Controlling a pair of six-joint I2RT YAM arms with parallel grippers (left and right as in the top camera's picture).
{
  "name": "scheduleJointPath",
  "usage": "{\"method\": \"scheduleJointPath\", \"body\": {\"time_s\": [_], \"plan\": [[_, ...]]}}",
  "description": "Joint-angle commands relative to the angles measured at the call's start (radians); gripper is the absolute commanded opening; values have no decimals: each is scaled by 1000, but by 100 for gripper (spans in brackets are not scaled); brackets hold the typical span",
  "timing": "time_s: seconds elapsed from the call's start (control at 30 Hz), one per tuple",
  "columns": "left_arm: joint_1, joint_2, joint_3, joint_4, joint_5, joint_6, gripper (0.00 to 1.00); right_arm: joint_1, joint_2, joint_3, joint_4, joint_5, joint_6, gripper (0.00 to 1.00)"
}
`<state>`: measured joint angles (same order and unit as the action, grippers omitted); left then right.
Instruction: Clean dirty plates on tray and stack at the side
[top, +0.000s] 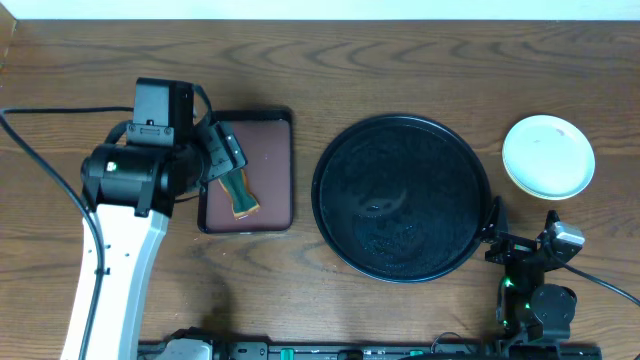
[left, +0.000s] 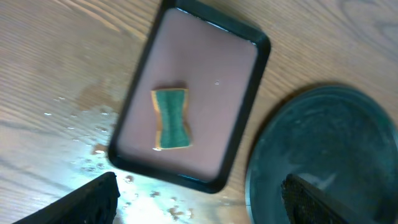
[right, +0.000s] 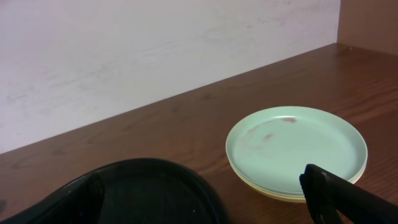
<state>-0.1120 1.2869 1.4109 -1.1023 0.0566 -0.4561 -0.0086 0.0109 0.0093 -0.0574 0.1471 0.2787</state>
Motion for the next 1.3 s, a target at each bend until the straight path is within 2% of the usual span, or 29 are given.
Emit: {"method": "scheduleJointPath", "body": {"time_s": [0.0, 0.1, 0.2, 0.53, 0.77, 0.87, 1.07, 1.13, 1.27], "plan": [[3, -132, -42, -18, -105, 117, 85, 8, -6, -4, 1, 2, 8, 99], [10, -260, -117, 48, -159, 124, 85, 8, -6, -4, 1, 2, 8, 99], [47, -400, -228, 180, -167, 124, 85, 8, -6, -4, 1, 2, 8, 99], [156, -941, -767, 658, -143, 220, 85, 8, -6, -4, 1, 2, 8, 99], [164, -1207, -1079, 887, -143, 220, 85, 8, -6, -4, 1, 2, 8, 99], [164, -1284, -1174, 967, -143, 220, 85, 8, -6, -4, 1, 2, 8, 99], [165, -1286, -1336, 1163, -128, 219, 85, 8, -6, -4, 1, 2, 8, 99], [165, -1286, -1392, 1189, -117, 219, 85, 8, -6, -4, 1, 2, 8, 99], [163, -1286, -1407, 1110, -109, 208, 85, 8, -6, -4, 1, 2, 8, 99]]}}
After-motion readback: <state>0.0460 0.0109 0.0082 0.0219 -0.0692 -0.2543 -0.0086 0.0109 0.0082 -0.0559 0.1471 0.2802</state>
